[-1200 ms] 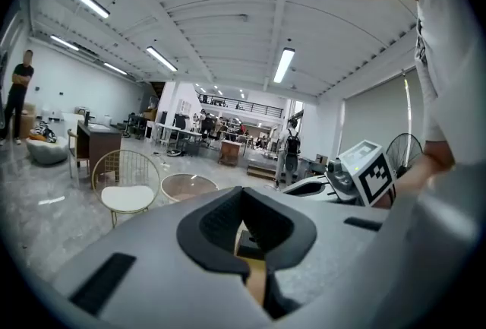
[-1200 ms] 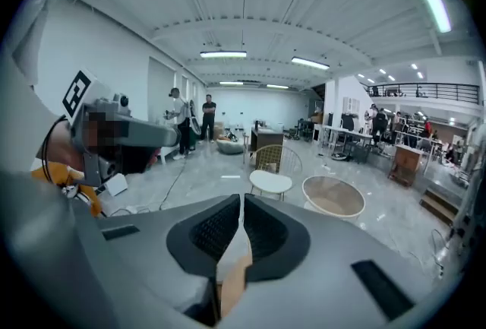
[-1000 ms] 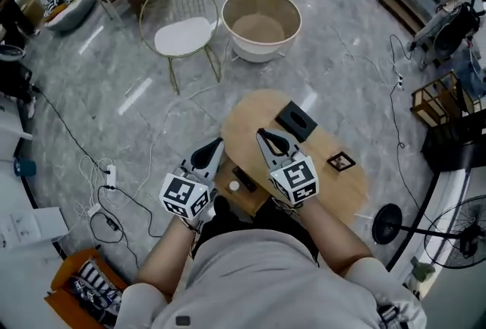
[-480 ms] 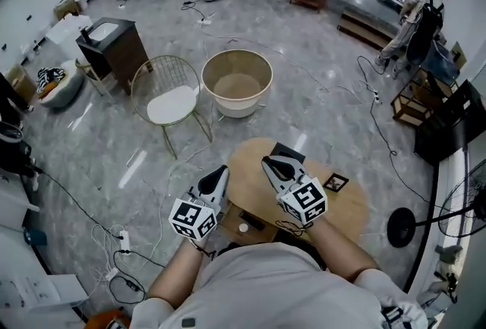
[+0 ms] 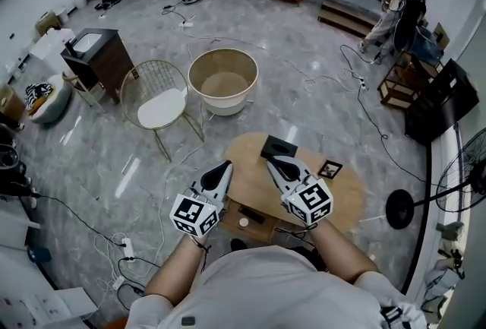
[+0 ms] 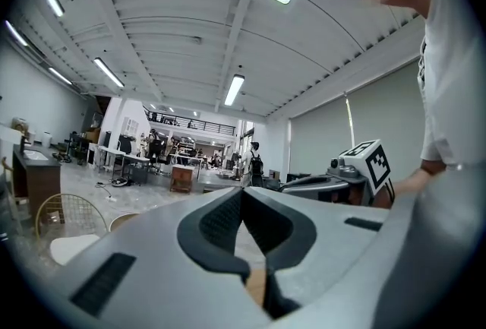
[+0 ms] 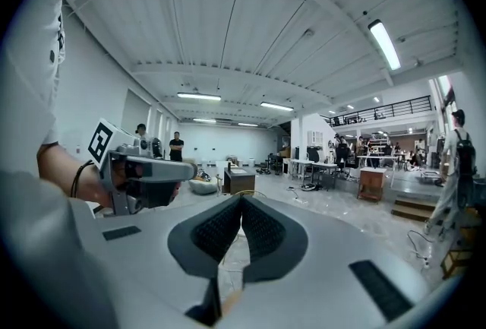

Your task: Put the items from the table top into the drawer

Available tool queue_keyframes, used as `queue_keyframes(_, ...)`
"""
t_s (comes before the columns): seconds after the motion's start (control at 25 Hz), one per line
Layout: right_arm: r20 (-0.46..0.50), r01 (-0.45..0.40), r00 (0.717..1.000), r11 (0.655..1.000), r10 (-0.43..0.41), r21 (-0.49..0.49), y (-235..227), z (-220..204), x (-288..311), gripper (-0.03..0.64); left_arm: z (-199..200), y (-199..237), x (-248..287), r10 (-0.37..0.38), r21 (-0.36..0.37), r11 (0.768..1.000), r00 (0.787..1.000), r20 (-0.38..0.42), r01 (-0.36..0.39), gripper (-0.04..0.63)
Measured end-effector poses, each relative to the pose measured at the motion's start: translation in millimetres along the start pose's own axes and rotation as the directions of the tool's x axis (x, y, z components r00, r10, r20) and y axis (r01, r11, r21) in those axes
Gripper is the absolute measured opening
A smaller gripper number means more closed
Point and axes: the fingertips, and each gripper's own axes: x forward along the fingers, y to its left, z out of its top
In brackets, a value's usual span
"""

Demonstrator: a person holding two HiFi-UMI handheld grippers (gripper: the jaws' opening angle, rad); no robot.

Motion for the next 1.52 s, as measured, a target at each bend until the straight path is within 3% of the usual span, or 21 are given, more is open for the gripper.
queue_keyframes(0.16, 0.028, 0.010, 1.000, 1.000, -0.010, -0.014, -7, 7, -23, 0.028, 7, -24, 0, -0.007, 0.024, 1.000, 1.000, 0.003, 0.007, 0.009)
queue_keyframes(0.52, 0.050, 0.006, 0.999, 1.000, -0.005, -0.029, -26, 7, -124, 0.028, 22, -126, 16, -0.018, 0.034, 0.999, 0.999, 0.033, 0.017, 0.009)
queue_keyframes(1.12, 0.066, 0.021, 0.998, 0.999, -0.019, -0.029, -29, -16, -277, 0.028, 11, -273, 24, -0.006, 0.077, 0.997, 0.999, 0.041, 0.003, 0.009)
queue_keyframes(1.52, 0.077, 0.021, 0.997, 1.000, -0.020, -0.017, -21, -19, -316, 0.028, 9, -308, 14, 0.004, 0.085, 0.996, 0.999, 0.034, -0.007, 0.009)
